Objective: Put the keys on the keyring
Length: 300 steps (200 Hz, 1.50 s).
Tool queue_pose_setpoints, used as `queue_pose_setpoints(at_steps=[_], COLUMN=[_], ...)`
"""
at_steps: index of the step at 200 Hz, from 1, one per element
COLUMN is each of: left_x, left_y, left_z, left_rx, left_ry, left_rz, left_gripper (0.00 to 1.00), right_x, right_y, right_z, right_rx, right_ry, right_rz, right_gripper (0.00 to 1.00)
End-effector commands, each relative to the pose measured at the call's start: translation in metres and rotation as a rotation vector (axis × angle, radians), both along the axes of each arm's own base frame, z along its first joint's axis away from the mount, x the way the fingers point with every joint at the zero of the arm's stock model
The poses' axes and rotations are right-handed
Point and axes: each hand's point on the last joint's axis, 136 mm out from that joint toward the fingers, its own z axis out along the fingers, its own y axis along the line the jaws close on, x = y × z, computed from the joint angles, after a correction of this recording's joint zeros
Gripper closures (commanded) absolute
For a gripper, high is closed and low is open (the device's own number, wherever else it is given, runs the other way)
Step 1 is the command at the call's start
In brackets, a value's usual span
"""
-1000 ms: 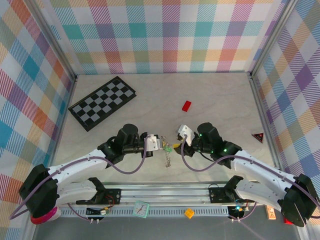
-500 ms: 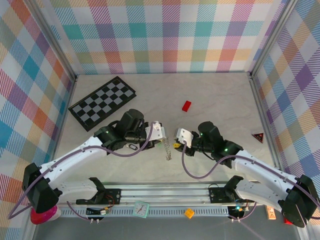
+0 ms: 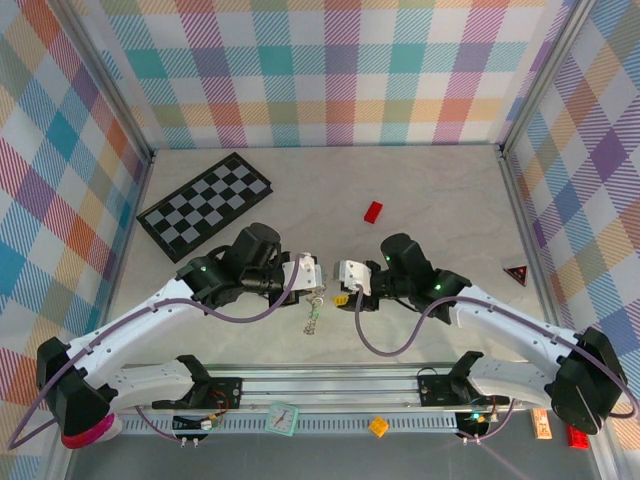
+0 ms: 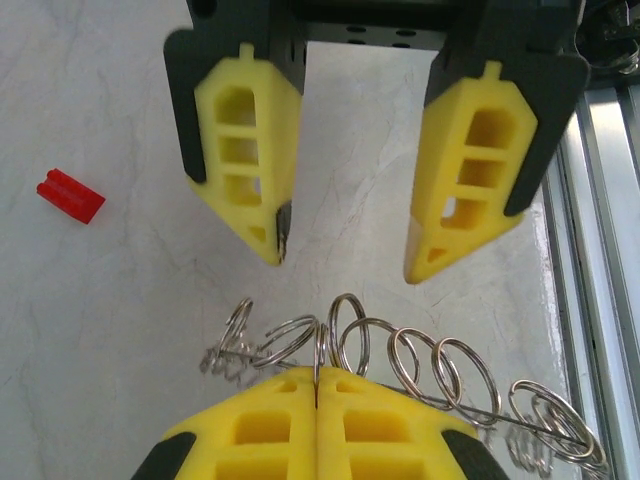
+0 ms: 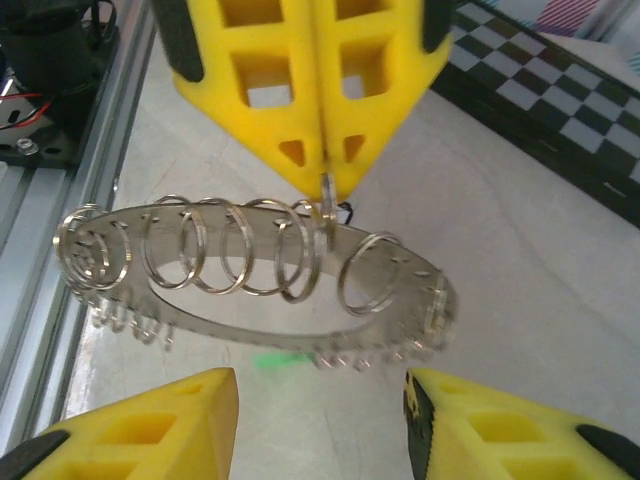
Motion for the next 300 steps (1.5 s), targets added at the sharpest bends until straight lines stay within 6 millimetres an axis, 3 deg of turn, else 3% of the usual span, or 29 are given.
queue_pose_setpoints(at_steps=[1, 88, 121, 132, 163, 178, 257, 300], left_x=[-0.006, 0.007, 0.009, 0.009, 0.005, 0.001, -0.008, -0.011], left_y=[-0.004, -0.006, -0.005, -0.006, -0.007, -0.009, -0.01, -0.012], left_z=[0.004, 0.002, -0.003, -0.005, -0.007, -0.009, -0.017, -0.019], left_rx=[-0.018, -0.026, -0.013, -0.014, -0.025, -0.028, -0.029, -0.029], left_ry=[-0.028, -0.028, -0.015, -0.011, -0.013, -0.007, 0.026, 0.042], left_rz=[-0.04, 0.029, 0.045, 0.042, 0.014, -0.004, -0.049, -0.064], left_gripper=[1.0, 1.0, 1.0, 1.0, 1.0, 1.0, 1.0, 1.0], right_x=[-0.013, -0.057, -0.077, -0.071, -0.021, -0.01, 0.006, 0.0], right_y=[0.013, 0.029, 0.022, 0.018, 0.002, -0.001, 0.02, 0.026], right_z=[0.022, 0.01, 0.013, 0.014, 0.018, 0.02, 0.023, 0.023], right_rx=[0.073, 0.041, 0.07, 0.082, 0.078, 0.061, 0.09, 0.112], right_ry=[-0.009, 0.09, 0.144, 0.104, -0.063, -0.101, -0.093, -0.065], right_rz=[0.094, 0.22, 0.266, 0.221, -0.042, -0.09, -0.1, -0.066], right_gripper=[0.51, 0.52, 0.52, 0.52, 0.61, 0.66, 0.65, 0.68])
